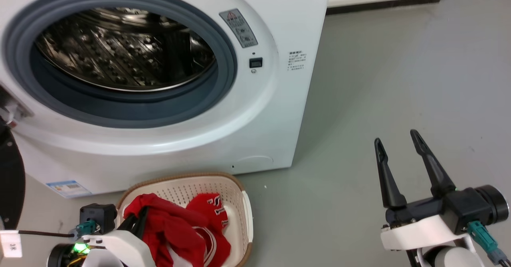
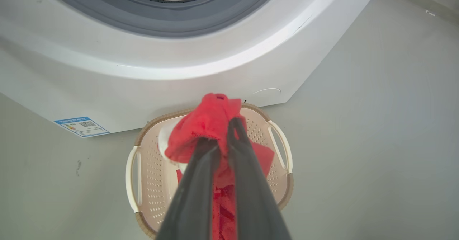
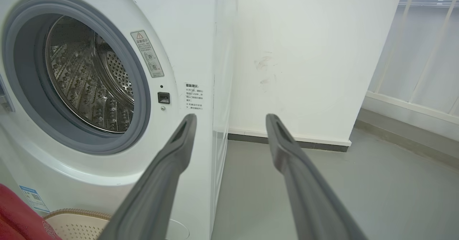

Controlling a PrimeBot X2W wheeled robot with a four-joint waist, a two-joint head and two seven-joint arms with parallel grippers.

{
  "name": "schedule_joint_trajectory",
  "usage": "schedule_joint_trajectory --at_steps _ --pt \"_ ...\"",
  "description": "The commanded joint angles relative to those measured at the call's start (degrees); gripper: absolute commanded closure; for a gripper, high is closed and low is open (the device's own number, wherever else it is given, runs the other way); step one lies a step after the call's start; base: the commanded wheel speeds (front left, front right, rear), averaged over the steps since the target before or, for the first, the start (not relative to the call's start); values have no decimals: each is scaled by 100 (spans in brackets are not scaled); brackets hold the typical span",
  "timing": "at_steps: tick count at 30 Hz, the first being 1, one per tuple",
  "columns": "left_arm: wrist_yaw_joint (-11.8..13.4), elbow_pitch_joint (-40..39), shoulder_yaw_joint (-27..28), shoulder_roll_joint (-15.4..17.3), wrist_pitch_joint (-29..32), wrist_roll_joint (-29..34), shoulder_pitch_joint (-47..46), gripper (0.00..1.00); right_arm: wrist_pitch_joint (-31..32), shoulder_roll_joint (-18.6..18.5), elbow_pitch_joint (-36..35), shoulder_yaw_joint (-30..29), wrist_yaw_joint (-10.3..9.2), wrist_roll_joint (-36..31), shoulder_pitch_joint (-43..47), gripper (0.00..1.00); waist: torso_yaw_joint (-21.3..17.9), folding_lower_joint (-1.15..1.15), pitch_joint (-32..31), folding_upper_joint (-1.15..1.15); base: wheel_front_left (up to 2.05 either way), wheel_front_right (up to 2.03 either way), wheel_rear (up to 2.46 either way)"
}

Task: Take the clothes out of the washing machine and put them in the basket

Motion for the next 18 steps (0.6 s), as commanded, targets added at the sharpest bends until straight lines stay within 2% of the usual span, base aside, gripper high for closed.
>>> schedule_joint_trajectory --at_steps 1,10,18 --pt "-75 191 12 -135 -60 -57 -146 100 -12 7 -33 23 -6 -62 -125 0 -130 0 234 0 0 0 0" --pt "-708 2256 36 -675 -309 -153 -840 100 -11 6 -162 114 -7 3 -387 0 -588 0 1197 0 0 0 0" --pt "-1177 3667 -18 -849 -248 -80 -1648 100 -11 7 -326 170 -7 111 -599 0 -907 0 2029 0 0 0 0"
